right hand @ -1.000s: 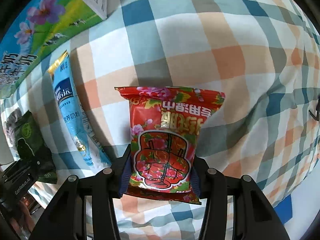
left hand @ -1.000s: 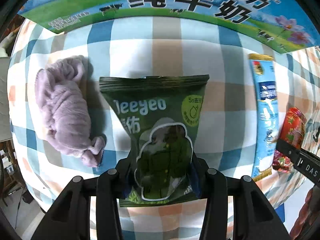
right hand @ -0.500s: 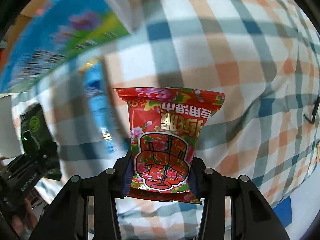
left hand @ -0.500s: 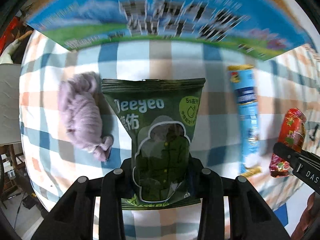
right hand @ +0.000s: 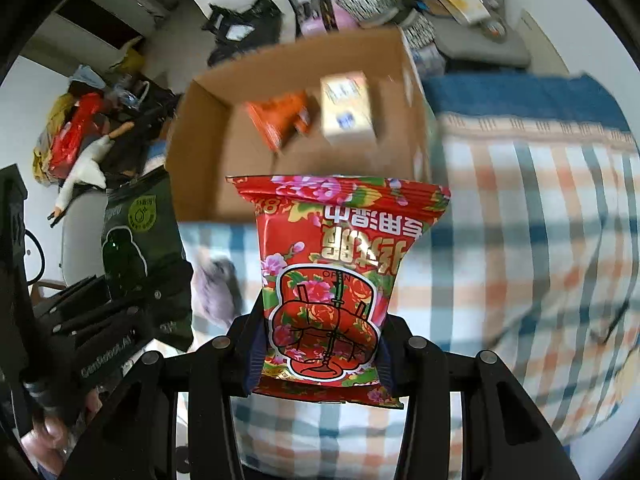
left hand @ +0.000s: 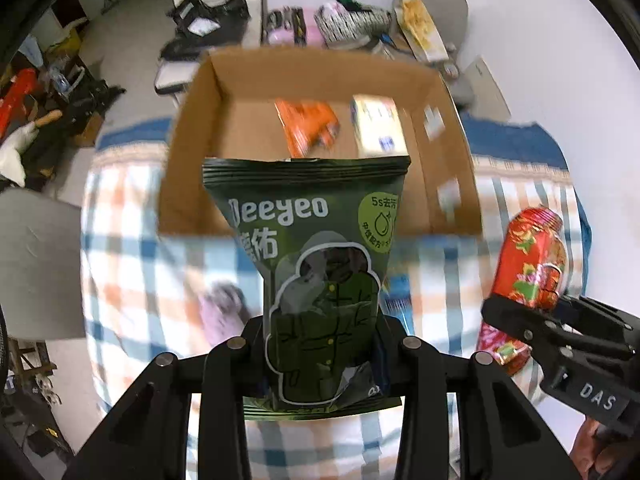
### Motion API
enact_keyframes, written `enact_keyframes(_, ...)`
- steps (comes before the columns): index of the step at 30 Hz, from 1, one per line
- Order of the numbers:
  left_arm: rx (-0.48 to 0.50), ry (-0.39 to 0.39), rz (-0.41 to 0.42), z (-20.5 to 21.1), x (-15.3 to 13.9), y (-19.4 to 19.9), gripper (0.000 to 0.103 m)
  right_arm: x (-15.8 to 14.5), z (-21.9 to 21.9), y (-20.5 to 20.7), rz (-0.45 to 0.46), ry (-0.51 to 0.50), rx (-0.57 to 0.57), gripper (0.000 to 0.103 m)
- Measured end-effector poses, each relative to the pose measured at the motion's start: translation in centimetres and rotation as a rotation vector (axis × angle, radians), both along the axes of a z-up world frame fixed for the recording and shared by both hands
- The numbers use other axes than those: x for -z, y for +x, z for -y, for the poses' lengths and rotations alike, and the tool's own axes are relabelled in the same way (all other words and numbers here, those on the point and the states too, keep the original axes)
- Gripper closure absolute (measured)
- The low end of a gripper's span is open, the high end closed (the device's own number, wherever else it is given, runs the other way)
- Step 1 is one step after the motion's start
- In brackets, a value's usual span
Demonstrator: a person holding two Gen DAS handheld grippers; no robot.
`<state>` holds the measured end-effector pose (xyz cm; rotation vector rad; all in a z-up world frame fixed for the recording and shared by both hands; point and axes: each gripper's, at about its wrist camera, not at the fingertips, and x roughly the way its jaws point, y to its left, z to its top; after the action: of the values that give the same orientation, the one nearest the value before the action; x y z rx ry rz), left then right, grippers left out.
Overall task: Organize soft objects
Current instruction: 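Carry the green bag and red candy bag into the box and release both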
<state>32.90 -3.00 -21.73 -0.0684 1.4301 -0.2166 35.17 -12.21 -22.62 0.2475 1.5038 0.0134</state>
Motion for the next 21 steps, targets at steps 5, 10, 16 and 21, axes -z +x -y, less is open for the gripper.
enact_keyframes(5,-0.028,0.052,0.005,-2.8,0.0,6.4,0.069,0.4,-0.2,6.0,0.005,-0.029,-0.001,0.056)
enact_keyframes(10,-0.042,0.079,-0.048,-4.0,2.9,11.4,0.070,3.8,-0.2,10.9,-0.066,-0.074,0.004,0.056)
enact_keyframes(16,-0.017,0.131,-0.124,-3.6,7.4,16.2,0.070,9.3,0.6,13.4,-0.167,-0.102,0.011,0.056)
enact_keyframes(21,0.003,0.153,-0.195,-3.0,10.9,18.6,0.069,13.5,1.2,13.7,-0.247,-0.108,0.009,0.056)
